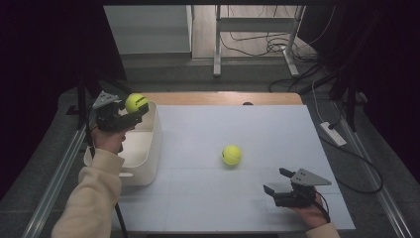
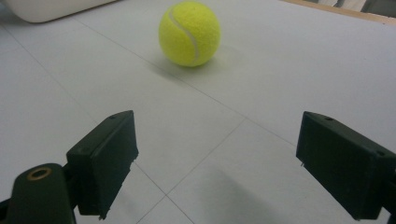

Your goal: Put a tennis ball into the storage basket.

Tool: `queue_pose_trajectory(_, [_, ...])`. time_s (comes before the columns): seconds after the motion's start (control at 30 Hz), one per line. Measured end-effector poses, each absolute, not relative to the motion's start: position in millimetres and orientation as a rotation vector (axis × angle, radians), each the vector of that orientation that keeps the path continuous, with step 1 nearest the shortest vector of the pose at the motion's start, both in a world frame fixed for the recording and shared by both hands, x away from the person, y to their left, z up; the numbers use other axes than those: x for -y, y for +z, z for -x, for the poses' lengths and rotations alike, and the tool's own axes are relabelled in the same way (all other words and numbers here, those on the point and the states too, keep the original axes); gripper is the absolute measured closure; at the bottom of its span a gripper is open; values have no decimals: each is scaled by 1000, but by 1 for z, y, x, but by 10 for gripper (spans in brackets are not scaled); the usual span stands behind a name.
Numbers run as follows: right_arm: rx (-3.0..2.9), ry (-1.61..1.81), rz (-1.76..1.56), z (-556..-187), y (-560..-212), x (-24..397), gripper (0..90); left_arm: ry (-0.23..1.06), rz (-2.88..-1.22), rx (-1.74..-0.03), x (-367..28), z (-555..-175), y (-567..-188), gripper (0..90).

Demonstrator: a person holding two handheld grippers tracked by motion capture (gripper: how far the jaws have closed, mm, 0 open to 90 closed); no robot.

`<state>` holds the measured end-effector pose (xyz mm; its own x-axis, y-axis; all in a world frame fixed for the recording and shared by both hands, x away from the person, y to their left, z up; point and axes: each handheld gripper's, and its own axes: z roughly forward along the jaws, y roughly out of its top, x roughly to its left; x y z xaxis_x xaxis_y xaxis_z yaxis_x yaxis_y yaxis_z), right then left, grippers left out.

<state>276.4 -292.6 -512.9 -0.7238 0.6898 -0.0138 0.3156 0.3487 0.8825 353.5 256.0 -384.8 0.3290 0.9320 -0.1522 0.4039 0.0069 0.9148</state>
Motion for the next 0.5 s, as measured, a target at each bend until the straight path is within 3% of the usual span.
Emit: queue_pose_trajectory(0.5, [-2234,1326,-885,-277,-513,292,127,673,-1565,-1330,-276,-359,-392,270])
